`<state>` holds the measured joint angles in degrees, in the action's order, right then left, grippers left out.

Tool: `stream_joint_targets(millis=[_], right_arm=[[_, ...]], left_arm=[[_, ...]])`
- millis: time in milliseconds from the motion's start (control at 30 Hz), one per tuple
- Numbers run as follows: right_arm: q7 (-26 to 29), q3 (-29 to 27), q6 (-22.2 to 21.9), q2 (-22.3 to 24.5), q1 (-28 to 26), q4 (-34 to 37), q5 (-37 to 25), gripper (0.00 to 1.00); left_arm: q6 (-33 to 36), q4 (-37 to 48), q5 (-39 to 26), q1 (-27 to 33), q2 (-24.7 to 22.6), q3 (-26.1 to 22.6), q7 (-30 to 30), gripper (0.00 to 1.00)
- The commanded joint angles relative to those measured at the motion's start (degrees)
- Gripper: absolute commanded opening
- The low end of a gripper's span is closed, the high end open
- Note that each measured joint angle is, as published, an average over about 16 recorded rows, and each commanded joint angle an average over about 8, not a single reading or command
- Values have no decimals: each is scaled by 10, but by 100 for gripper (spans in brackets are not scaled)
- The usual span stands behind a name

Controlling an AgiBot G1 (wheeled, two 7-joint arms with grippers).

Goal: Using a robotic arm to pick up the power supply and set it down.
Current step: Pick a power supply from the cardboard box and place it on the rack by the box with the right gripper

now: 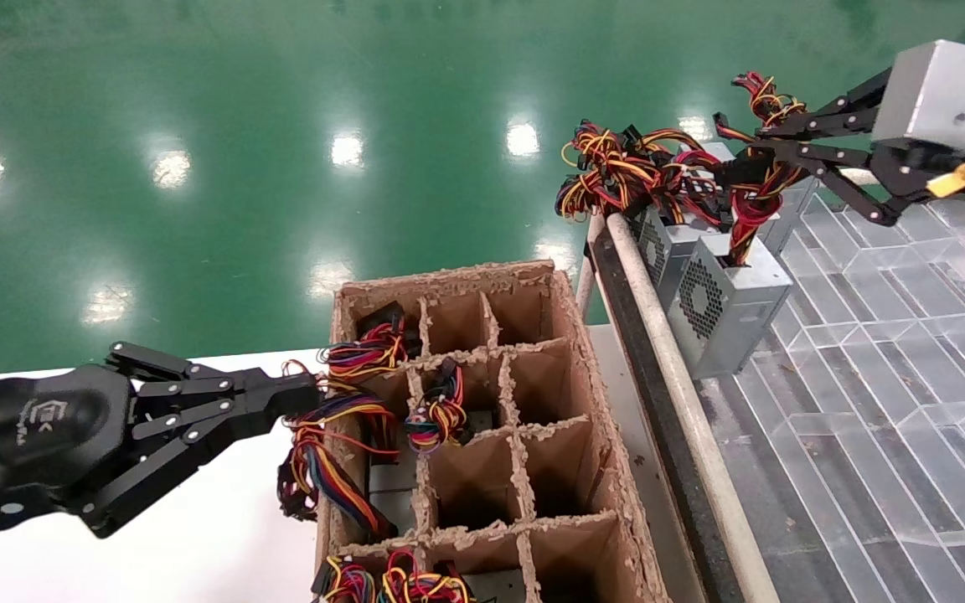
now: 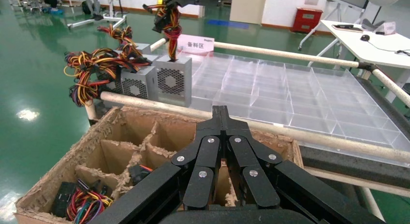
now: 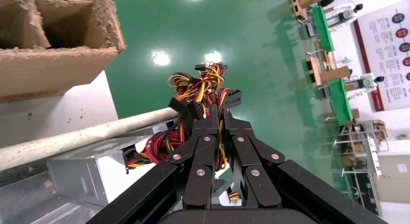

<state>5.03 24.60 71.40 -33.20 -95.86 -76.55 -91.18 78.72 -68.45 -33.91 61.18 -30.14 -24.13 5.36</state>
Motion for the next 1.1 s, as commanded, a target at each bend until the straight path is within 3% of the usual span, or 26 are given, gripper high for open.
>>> stream_joint_targets(millis=[33,400,900,967,1100], right_arm=[[-1,0,-10,-4,6,2,-3,0],[-10,11,-46,-40,33,25,-17,0],[-12,32,-51,-74,26,51,-48,0],[-4,34,-47,-76,24,51,-48,11],[10,37,-38,-79,21,54,-47,61]], left_arm=[[0,0,0,0,0,0,0,0],[0,0,0,0,0,0,0,0],[0,0,0,0,0,0,0,0],[0,0,0,0,0,0,0,0],[0,0,0,0,0,0,0,0]])
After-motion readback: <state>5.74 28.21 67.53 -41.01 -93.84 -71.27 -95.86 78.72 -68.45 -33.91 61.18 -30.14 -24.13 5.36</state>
